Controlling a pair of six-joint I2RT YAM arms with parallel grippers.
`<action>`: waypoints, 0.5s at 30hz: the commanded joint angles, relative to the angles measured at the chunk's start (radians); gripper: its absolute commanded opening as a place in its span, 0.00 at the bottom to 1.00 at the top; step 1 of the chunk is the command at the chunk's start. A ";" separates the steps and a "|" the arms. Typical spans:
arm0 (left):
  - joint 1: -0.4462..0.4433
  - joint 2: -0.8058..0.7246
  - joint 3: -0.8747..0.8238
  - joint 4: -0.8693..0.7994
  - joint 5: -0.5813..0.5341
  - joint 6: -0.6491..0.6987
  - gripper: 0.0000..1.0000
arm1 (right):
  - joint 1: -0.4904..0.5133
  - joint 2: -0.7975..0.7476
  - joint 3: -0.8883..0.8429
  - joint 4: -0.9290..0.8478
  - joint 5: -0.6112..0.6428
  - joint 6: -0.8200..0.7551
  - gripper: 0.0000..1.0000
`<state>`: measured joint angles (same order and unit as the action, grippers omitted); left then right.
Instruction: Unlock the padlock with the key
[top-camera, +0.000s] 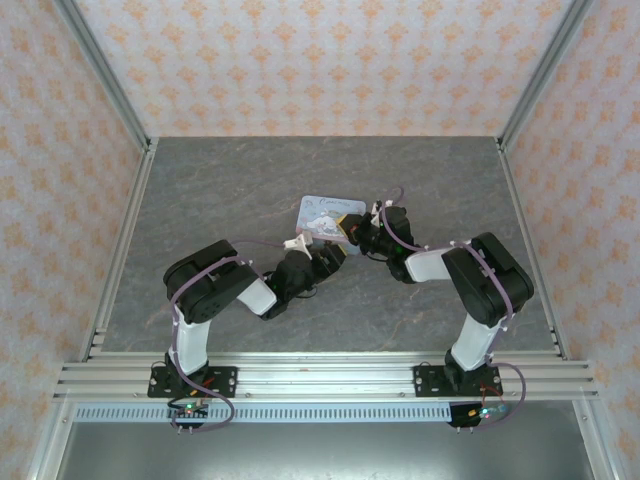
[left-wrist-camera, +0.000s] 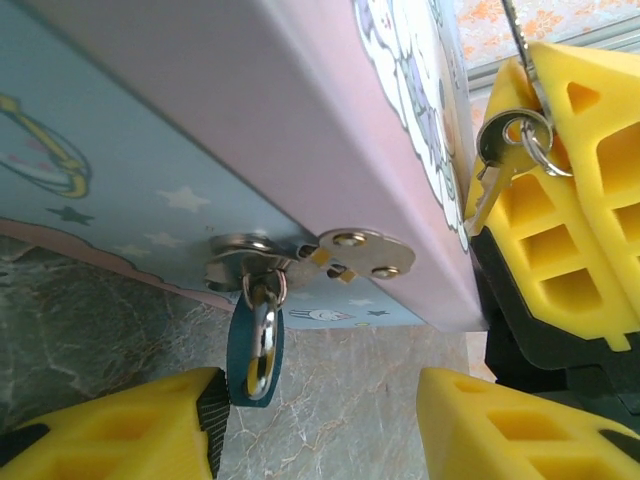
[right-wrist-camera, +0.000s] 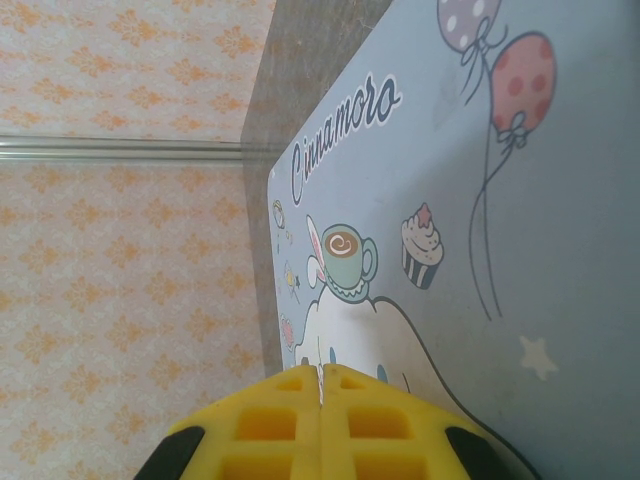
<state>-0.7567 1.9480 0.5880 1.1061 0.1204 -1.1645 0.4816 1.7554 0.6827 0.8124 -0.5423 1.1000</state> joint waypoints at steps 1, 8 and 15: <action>0.030 -0.003 -0.009 -0.130 -0.089 0.047 0.52 | 0.007 0.030 -0.015 -0.028 0.002 -0.002 0.00; 0.037 0.012 0.010 -0.166 -0.095 0.064 0.48 | 0.006 0.030 -0.017 -0.028 0.002 0.000 0.00; 0.039 0.032 0.033 -0.188 -0.119 0.074 0.46 | 0.006 0.031 -0.018 -0.028 0.003 0.001 0.00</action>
<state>-0.7517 1.9453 0.6083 1.0512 0.1116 -1.1427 0.4816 1.7554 0.6827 0.8124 -0.5423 1.1004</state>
